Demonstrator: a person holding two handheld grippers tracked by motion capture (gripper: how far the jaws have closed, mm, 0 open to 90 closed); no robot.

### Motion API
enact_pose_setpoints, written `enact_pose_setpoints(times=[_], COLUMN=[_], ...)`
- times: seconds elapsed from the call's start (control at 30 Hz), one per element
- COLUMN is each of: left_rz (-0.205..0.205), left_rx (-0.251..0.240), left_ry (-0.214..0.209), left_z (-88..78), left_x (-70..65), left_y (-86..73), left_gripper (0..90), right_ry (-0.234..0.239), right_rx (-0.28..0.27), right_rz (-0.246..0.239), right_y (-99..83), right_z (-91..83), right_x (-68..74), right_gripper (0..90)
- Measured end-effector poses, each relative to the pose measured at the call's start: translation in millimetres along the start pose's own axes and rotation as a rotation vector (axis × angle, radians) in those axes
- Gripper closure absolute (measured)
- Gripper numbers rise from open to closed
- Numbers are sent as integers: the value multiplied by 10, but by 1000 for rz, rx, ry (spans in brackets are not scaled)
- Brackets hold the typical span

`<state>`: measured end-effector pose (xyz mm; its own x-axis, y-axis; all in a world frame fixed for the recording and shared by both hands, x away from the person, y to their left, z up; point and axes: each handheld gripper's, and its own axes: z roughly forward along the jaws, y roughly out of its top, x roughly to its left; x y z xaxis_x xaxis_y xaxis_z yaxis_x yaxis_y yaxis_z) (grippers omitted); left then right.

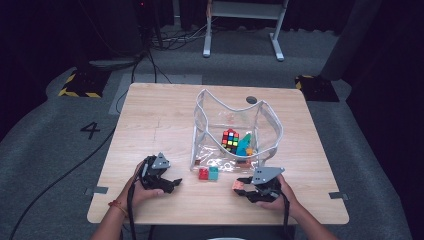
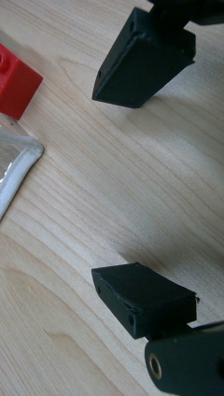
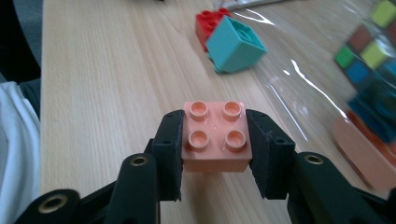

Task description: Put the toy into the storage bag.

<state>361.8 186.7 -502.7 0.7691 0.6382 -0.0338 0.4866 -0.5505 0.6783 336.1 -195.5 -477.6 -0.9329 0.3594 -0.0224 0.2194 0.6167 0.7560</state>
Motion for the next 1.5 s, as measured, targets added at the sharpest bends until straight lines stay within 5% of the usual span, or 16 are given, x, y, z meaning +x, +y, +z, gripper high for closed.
enact_pose_setpoints(times=[0.1,0.47,0.8,0.97,1.5], left_rz=[1,0,-4,-4,-1], left_rx=[0,0,-1,-2,-2], left_ry=[-1,0,-4,-4,-1], left_z=[0,0,2,3,2], left_x=[2,0,-1,-1,1], left_y=[0,0,0,0,0], left_gripper=[142,142,142,142,142], right_ry=[-23,-128,-267,-305,-424], right_rx=[-15,-41,-93,-112,-108], right_rz=[0,127,207,237,165], right_y=[-104,-461,-592,-555,60], right_z=[-112,-546,-955,-1093,-1393], right_x=[-77,-349,-731,-911,-1426], right_gripper=[594,594,595,595,595])
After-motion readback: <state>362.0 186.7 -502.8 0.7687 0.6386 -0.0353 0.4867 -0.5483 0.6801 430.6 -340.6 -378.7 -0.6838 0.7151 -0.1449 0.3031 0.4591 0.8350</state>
